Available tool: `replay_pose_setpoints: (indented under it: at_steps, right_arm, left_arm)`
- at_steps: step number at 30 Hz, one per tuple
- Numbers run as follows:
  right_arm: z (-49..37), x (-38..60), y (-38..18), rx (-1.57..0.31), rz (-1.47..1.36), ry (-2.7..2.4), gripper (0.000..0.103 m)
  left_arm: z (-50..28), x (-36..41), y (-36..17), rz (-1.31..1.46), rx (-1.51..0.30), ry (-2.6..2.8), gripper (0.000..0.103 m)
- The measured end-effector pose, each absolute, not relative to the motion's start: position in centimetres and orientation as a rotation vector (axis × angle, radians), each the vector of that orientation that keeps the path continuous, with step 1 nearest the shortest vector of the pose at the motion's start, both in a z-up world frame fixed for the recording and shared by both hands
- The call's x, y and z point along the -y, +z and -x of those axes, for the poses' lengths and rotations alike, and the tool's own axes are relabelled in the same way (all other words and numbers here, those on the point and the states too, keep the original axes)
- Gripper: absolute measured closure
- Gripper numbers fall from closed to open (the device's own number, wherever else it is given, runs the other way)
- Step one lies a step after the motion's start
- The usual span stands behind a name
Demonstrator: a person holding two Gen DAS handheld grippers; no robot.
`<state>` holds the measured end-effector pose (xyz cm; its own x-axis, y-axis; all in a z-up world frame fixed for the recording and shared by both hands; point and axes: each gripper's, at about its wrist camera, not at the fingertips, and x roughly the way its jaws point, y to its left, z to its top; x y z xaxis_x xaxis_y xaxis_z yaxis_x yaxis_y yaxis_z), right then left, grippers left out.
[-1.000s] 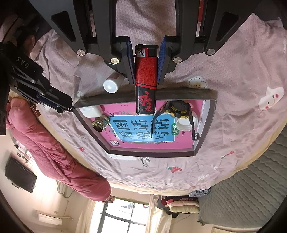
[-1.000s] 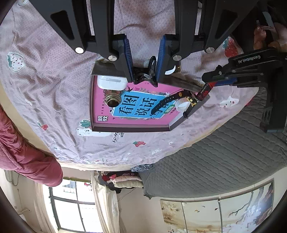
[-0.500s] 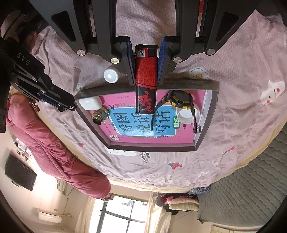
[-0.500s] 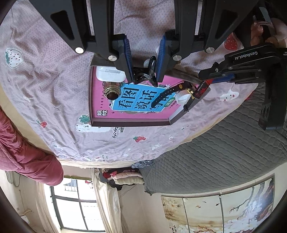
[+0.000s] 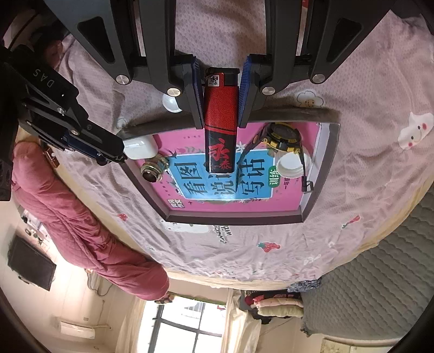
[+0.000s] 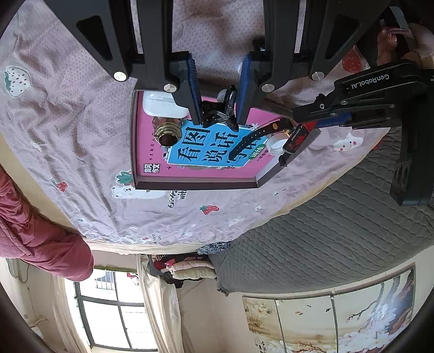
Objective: Organize rigid objects
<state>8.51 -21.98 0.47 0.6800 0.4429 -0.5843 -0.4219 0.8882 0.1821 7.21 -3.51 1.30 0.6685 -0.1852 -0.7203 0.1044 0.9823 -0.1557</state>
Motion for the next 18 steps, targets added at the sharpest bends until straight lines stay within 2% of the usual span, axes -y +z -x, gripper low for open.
replay_pose_setpoints:
  at_steps: [18]
  right_arm:
    - [-10.2, 21.8, 0.5, -0.644, -0.011, 0.486, 0.077]
  left_arm:
    - [-9.5, 3.7, 1.4, 0.087, -0.829, -0.134, 0.08]
